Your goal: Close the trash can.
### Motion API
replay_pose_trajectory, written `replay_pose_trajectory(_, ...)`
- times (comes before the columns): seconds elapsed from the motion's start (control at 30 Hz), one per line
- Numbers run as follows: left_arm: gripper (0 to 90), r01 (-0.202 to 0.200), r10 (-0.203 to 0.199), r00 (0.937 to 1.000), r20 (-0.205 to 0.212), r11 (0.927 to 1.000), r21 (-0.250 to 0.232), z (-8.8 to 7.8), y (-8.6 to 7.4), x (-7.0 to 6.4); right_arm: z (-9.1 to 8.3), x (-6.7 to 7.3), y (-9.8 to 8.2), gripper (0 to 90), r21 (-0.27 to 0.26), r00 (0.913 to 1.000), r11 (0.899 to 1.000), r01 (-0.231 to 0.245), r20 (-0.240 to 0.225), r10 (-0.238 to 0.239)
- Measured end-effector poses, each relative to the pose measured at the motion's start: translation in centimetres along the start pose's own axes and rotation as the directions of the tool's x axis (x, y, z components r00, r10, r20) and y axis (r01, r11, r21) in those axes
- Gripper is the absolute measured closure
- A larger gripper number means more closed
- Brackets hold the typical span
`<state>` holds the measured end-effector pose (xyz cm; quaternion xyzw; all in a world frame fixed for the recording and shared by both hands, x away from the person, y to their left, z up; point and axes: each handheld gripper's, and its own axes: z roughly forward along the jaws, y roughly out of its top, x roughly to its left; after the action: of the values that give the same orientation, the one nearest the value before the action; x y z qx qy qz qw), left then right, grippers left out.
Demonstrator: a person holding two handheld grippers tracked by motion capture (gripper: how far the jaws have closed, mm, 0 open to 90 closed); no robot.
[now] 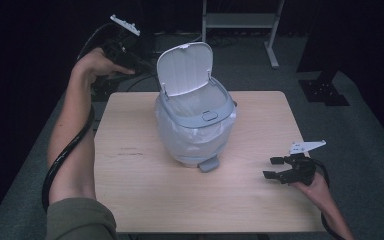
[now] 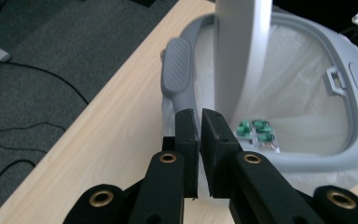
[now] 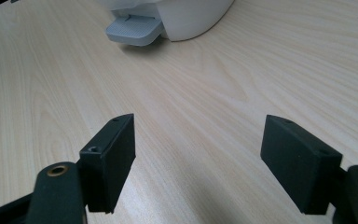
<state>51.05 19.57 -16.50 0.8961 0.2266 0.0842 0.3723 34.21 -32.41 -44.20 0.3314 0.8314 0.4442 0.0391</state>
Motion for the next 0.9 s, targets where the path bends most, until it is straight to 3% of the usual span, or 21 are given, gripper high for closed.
replay_pose_trajectory(0.53,86.4,-0.022,0.021,0.9985,0.051,0.9998,0.004,1.6,2.1,0.0,-0.1,-0.2,-0.2,25.0,-0.002,1.0,1.0,-0.005,-0.001,0.005)
replay_pose_trajectory(0.9,87.2,-0.114,0.109,0.9876,0.113,0.9927,0.04,2.4,3.2,-2.2,0.4,-0.3,-0.2,25.0,0.009,1.0,1.0,-0.003,-0.007,0.003)
